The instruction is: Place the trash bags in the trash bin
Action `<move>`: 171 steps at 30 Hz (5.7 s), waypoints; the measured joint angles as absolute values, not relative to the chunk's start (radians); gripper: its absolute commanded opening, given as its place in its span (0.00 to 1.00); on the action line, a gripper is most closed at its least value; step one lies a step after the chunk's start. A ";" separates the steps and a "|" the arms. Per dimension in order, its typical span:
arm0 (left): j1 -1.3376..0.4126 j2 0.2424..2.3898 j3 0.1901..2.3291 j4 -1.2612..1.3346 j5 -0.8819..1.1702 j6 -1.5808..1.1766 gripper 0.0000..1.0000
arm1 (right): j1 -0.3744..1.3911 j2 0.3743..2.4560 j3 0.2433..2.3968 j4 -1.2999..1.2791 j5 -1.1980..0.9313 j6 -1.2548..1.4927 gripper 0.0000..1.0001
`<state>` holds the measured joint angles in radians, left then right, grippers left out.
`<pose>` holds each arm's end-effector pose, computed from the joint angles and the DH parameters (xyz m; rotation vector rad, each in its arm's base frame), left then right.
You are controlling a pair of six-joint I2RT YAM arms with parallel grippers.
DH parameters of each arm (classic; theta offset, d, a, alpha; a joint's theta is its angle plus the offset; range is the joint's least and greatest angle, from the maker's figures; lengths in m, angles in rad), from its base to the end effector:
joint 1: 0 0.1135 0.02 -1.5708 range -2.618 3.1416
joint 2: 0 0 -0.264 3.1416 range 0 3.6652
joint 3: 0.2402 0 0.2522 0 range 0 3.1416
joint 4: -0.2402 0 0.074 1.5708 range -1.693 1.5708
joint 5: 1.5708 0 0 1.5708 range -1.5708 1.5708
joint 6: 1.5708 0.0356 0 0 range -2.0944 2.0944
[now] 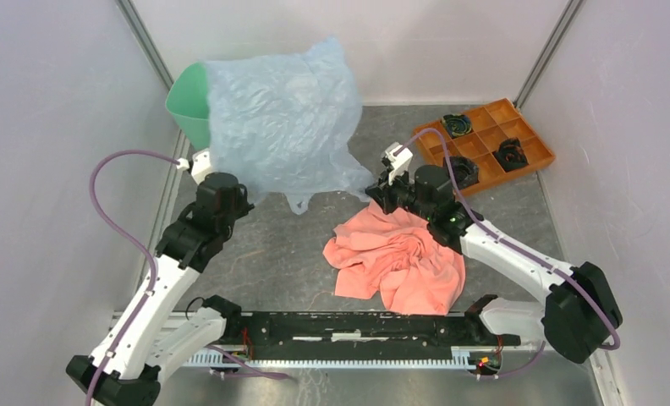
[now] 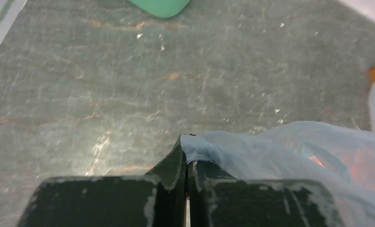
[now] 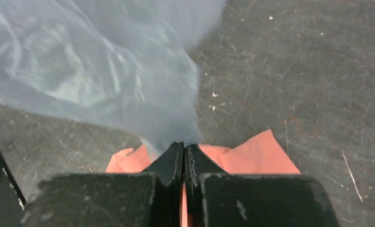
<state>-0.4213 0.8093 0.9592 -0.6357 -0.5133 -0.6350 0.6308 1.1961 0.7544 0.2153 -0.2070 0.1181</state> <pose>0.1568 -0.0511 0.3515 -0.5195 1.9239 -0.1518 0.2190 0.1690 0.2843 -0.6152 1.7457 0.7153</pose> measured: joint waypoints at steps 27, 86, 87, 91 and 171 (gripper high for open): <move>-0.422 0.850 1.035 -0.336 0.243 -0.576 0.02 | 0.679 1.206 0.987 0.187 -0.299 0.059 0.11; -0.422 0.931 1.190 -0.611 -0.377 -0.509 0.93 | 1.028 1.070 0.735 0.290 0.500 -0.017 0.00; -0.422 0.947 1.206 -0.624 -0.400 -0.494 0.94 | 1.027 1.048 0.735 0.285 0.503 -0.023 0.00; -0.422 1.020 1.260 -0.662 -0.477 -0.443 0.94 | 1.026 0.913 0.735 0.259 0.508 -0.050 0.00; -0.418 1.349 1.423 -0.840 -0.198 -0.347 0.02 | 1.026 0.608 0.673 0.038 0.601 -0.244 0.01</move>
